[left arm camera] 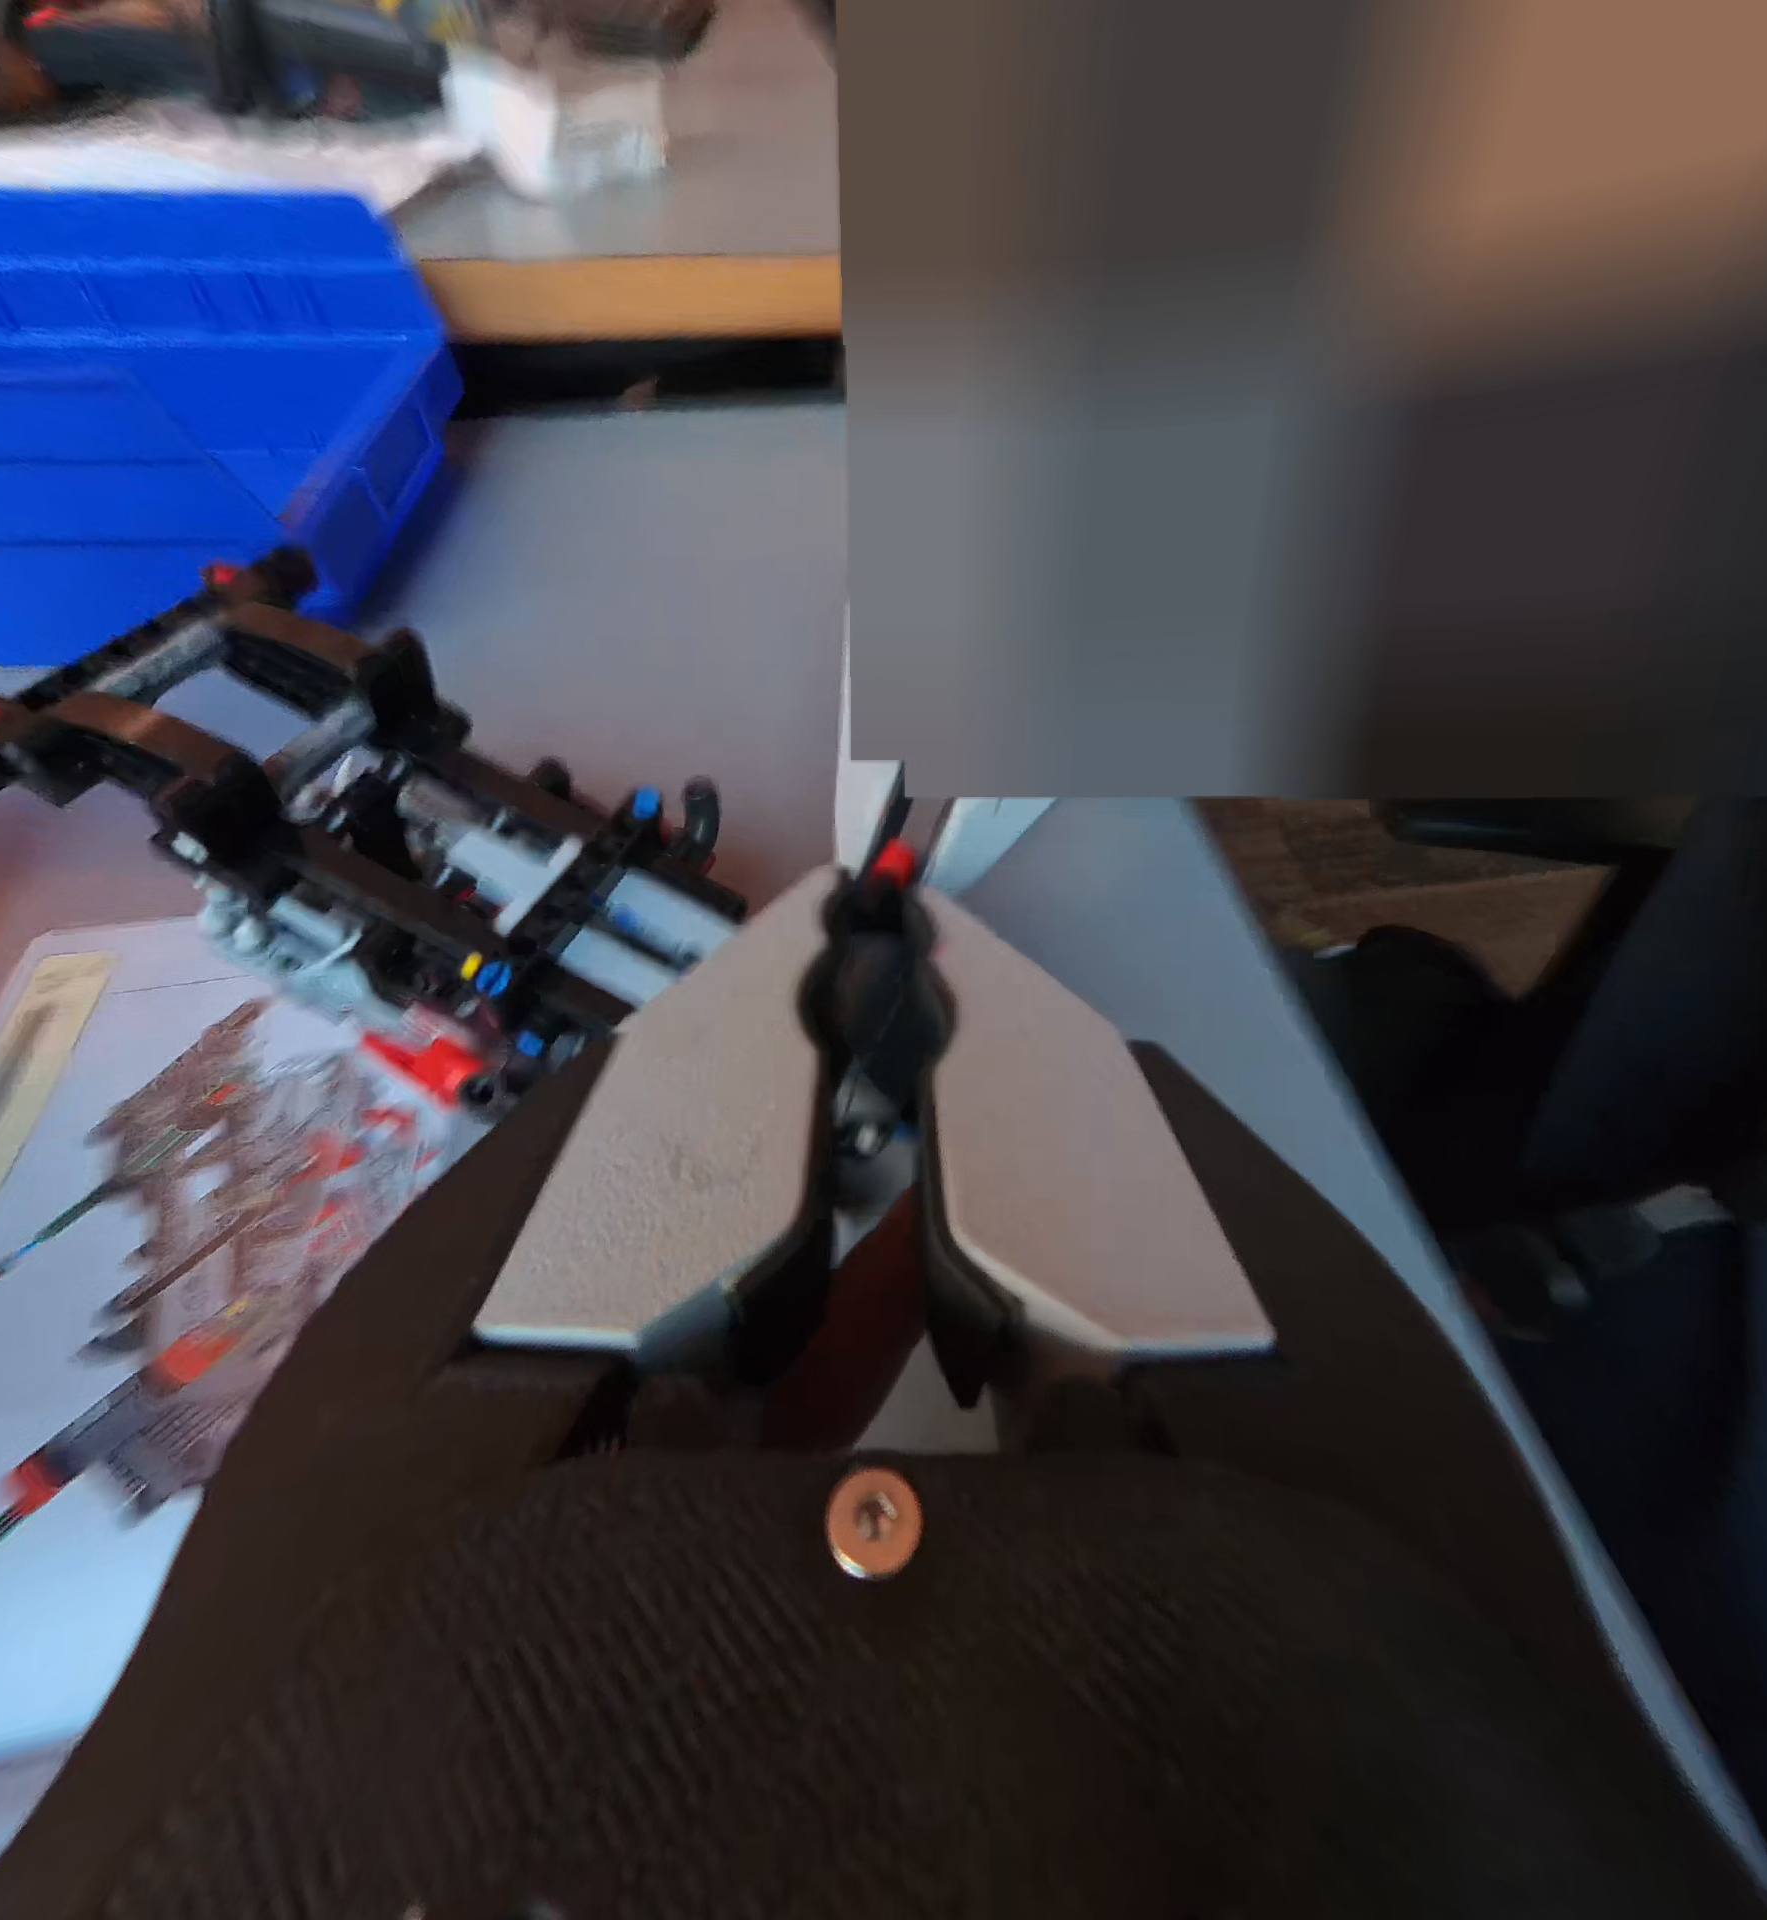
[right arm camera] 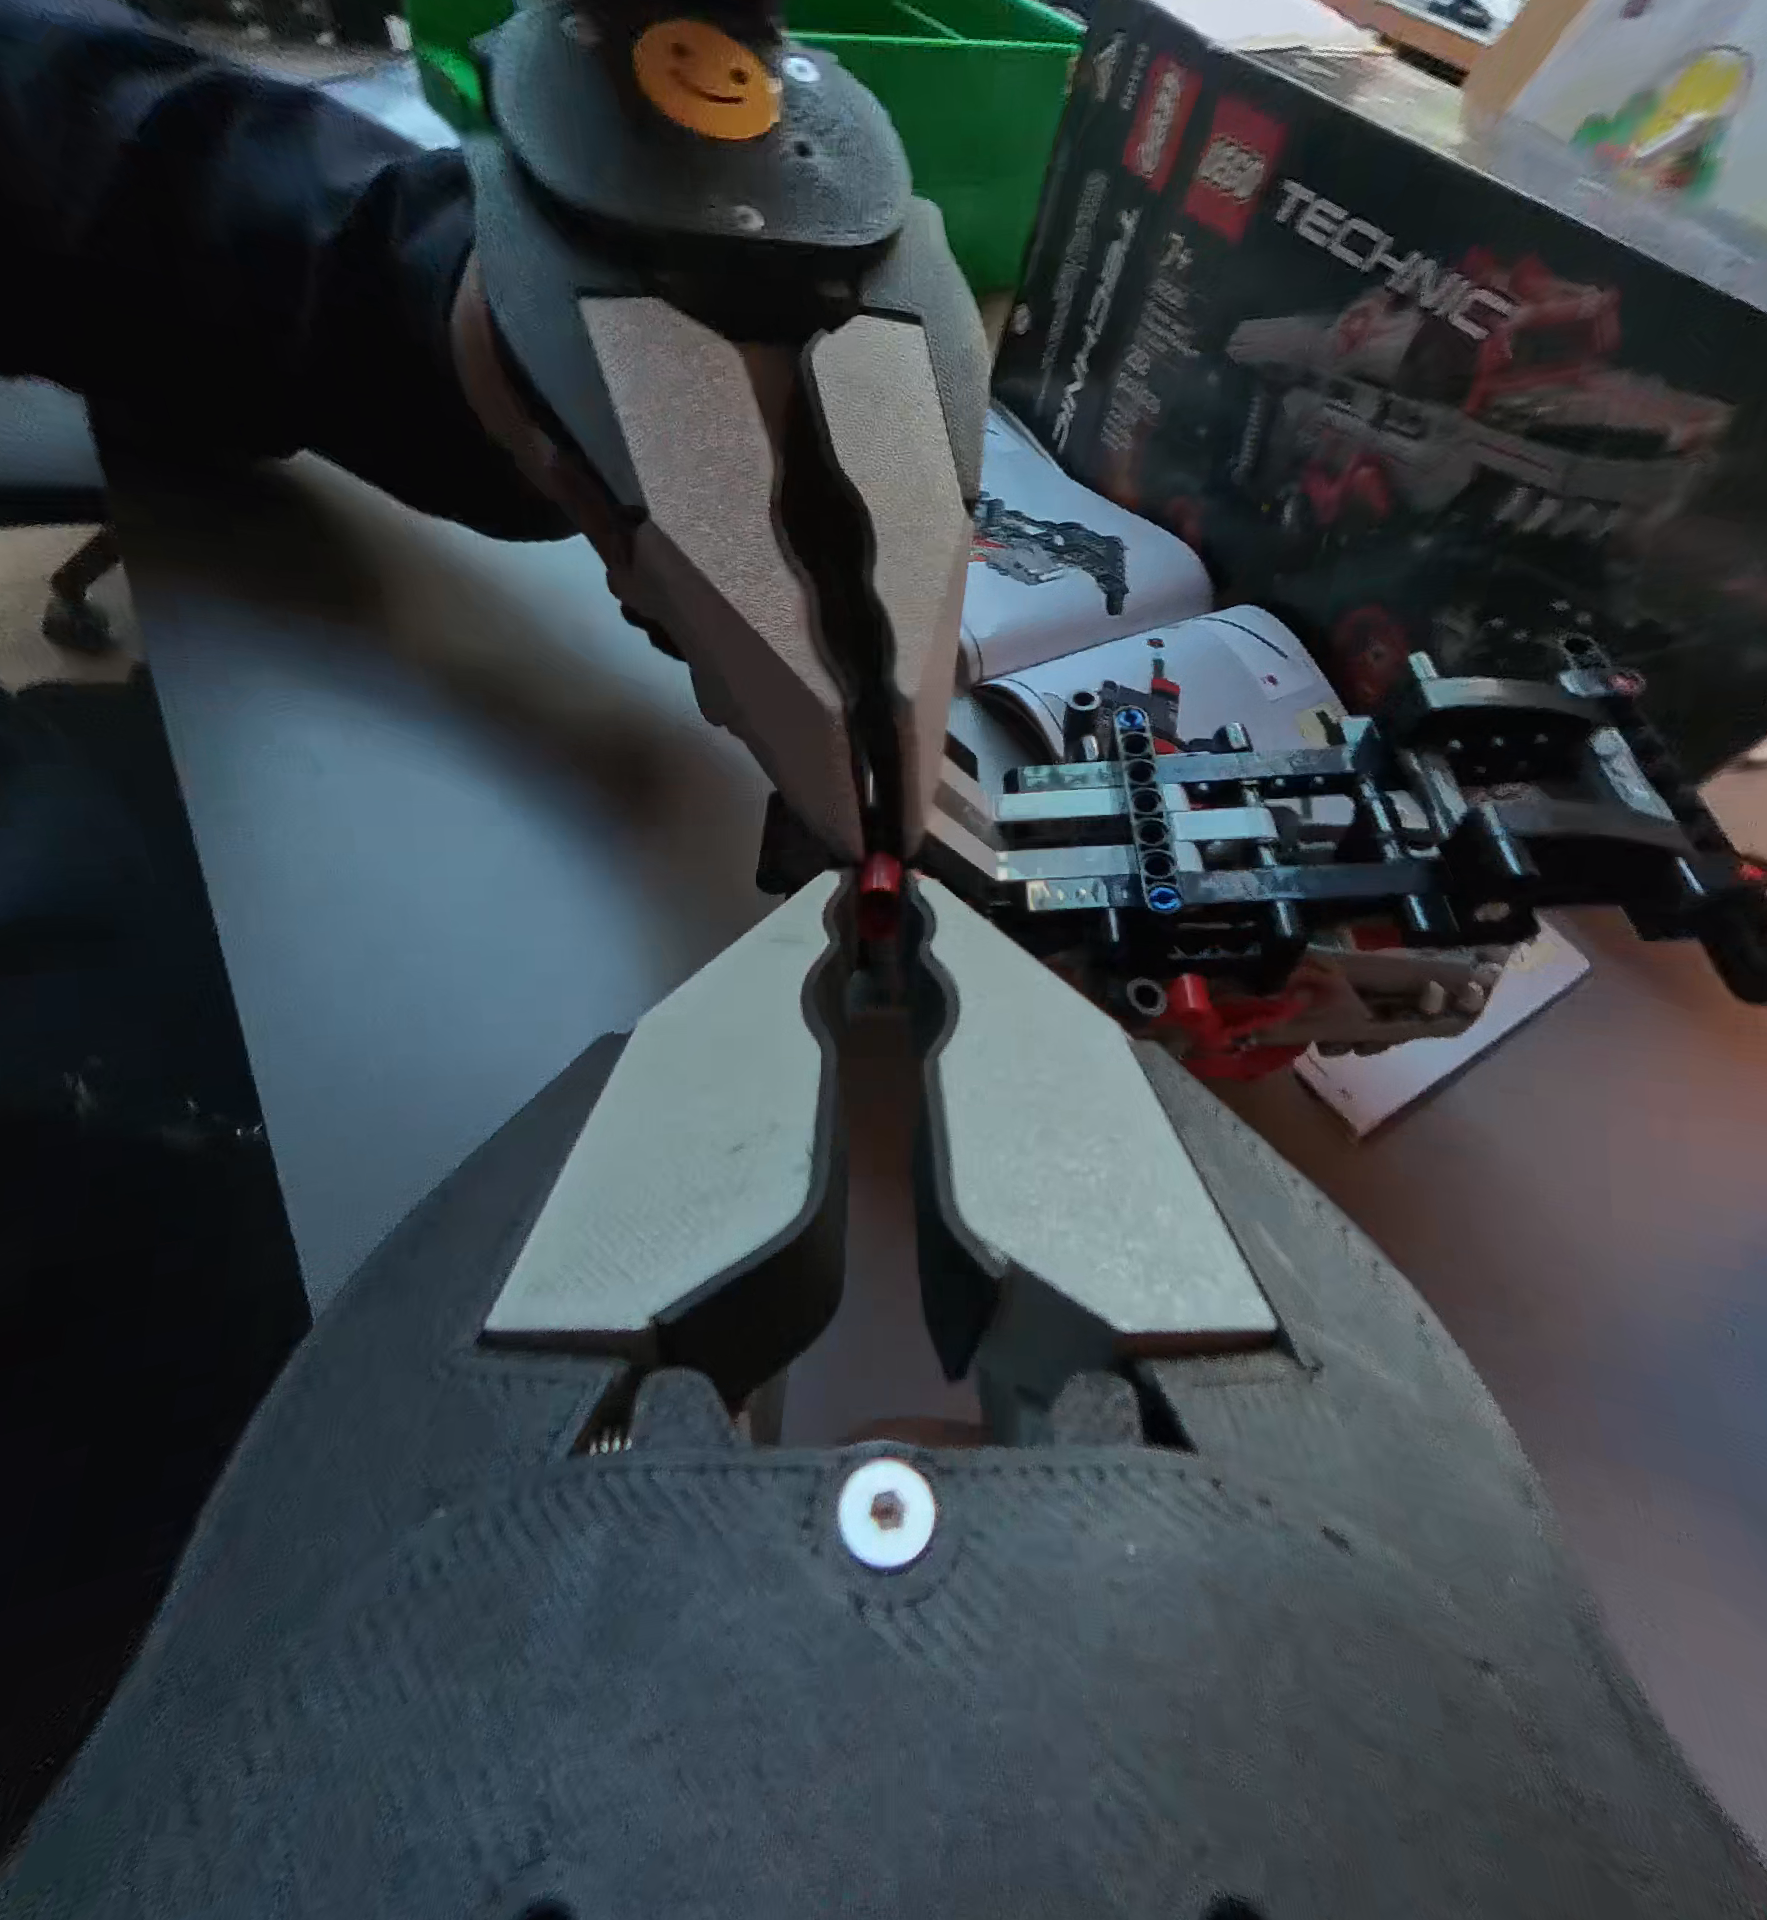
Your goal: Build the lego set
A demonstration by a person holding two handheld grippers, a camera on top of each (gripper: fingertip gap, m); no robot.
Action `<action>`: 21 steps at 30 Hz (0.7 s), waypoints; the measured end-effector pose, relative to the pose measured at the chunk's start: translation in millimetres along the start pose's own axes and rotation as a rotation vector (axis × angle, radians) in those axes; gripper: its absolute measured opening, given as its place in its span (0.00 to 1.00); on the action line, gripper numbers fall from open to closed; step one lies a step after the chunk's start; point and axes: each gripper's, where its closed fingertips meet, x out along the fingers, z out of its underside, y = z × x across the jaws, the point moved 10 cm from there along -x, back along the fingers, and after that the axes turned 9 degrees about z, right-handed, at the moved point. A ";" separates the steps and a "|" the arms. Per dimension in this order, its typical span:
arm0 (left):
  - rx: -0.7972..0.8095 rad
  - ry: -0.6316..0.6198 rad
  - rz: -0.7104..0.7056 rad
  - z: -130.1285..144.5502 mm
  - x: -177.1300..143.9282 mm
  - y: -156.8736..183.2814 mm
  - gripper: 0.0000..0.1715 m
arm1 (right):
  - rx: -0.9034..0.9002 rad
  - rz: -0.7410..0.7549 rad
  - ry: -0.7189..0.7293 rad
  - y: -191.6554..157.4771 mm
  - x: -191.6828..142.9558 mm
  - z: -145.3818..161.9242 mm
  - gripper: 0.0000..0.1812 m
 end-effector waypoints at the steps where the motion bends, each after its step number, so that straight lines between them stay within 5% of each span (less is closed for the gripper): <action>1: -0.024 0.012 0.028 -1.0 0.7 0.8 0.00 | -0.022 -0.014 0.000 0.1 1.5 -1.0 0.02; 7: 0.048 -0.015 -0.054 -6.0 -10.1 3.8 0.04 | 0.121 -0.085 0.008 7.5 3.3 1.7 0.02; 10: 0.050 -0.043 -0.090 -11.1 -31.9 4.8 0.15 | 0.150 -0.084 0.012 6.2 3.4 2.0 0.02; 14: 0.098 -0.201 -0.081 0.3 -39.0 -2.8 0.11 | 0.198 -0.121 0.006 6.5 5.4 1.0 0.02; 21: 0.038 -0.133 0.005 2.4 -34.2 -7.1 0.06 | 0.378 -0.204 -0.054 13.8 4.4 2.1 0.02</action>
